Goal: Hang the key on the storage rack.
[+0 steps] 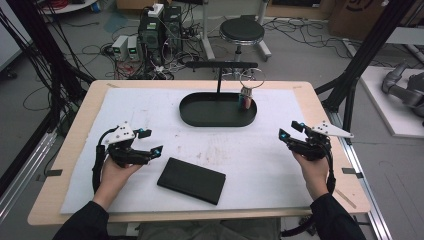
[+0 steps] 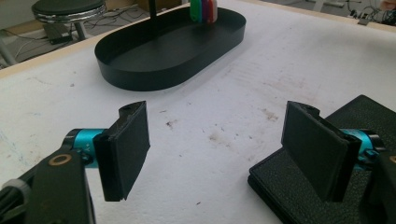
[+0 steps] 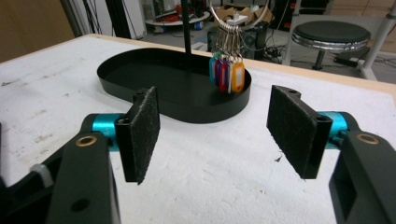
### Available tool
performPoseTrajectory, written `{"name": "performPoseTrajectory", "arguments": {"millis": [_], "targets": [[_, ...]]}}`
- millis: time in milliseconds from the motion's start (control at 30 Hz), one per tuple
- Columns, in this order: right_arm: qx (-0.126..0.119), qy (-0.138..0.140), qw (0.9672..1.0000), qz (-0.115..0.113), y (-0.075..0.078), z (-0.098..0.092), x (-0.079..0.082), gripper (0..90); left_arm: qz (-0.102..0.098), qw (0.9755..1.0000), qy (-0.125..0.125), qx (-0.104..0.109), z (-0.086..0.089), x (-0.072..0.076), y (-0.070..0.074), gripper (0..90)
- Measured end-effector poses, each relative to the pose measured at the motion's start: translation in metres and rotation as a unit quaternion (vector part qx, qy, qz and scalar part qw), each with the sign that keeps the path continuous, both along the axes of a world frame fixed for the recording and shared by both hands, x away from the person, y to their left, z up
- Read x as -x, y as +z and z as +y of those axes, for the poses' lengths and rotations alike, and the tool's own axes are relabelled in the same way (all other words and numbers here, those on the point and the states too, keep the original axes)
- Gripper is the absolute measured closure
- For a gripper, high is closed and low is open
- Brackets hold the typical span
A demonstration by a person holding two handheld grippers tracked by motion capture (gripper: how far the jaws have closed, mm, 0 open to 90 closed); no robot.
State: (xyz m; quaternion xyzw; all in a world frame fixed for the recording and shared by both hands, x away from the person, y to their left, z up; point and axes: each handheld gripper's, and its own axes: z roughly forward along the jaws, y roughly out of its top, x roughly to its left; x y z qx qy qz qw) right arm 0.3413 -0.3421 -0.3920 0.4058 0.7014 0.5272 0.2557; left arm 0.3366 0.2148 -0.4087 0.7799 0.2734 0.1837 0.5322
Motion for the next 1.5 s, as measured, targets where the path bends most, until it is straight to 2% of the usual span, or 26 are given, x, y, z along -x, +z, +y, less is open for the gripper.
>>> {"name": "performPoseTrajectory", "arguments": {"millis": [200, 367, 500, 700, 767, 867, 1033, 1100, 1167, 1233, 1333, 1433, 1500], "targets": [[-0.007, 0.002, 0.9999, 0.014, -0.005, -0.003, -0.003, 32.7, 0.0, 0.9999, -0.008, -0.007, -0.003, 0.003, 0.001, 23.5], [-0.012, 0.005, 0.9998, 0.011, -0.005, -0.003, -0.003, 32.5, -0.016, 0.9997, -0.02, -0.005, -0.005, 0.011, 0.004, 23.5], [-0.015, 0.009, 0.9998, 0.01, -0.005, -0.005, -0.003, 32.2, -0.016, 0.9991, -0.038, -0.01, -0.008, 0.018, 0.007, 23.5], [-0.015, 0.006, 0.9998, 0.011, -0.005, -0.006, -0.004, 31.7, -0.02, 0.9968, -0.077, -0.008, -0.007, 0.036, 0.004, 23.9], [-0.015, 0.005, 0.9998, 0.013, -0.005, -0.006, -0.004, 31.7, -0.015, 0.9951, -0.097, -0.012, -0.007, 0.042, 0.002, 24.3], [-0.017, 0.006, 0.9997, 0.014, -0.005, -0.006, -0.004, 31.7, -0.009, 0.9922, -0.12, -0.03, -0.006, 0.051, -0.006, 28.6], [-0.016, 0.005, 0.9998, 0.01, -0.005, -0.005, -0.005, 31.8, 0.007, 0.9874, -0.14, -0.073, -0.006, 0.059, -0.023, 31.6], [-0.015, 0.005, 0.9998, 0.007, -0.005, -0.004, -0.005, 31.8, 0.009, 0.9853, -0.147, -0.087, -0.007, 0.06, -0.026, 36.7], [-0.014, 0.005, 0.9999, 0.009, -0.005, -0.003, -0.006, 31.8, 0.006, 0.9836, -0.144, -0.108, -0.01, 0.061, -0.028, 38.2], [-0.013, 0.007, 0.9999, 0.008, -0.005, -0.003, -0.007, 31.8, 0.002, 0.9802, -0.147, -0.133, -0.012, 0.062, -0.031, 38.8], [-0.016, 0.009, 0.9998, 0.012, -0.006, -0.002, -0.008, 31.8, -0.009, 0.9759, -0.156, -0.152, -0.013, 0.062, -0.037, 40.3], [-0.022, 0.009, 0.9996, 0.018, -0.007, -0.003, -0.009, 31.8, -0.02, 0.9703, -0.164, -0.177, -0.014, 0.062, -0.039, 45.3], [-0.023, 0.009, 0.9995, 0.017, -0.007, -0.004, -0.009, 31.8, -0.026, 0.968, -0.17, -0.183, -0.017, 0.062, -0.04, 48.6]]}}
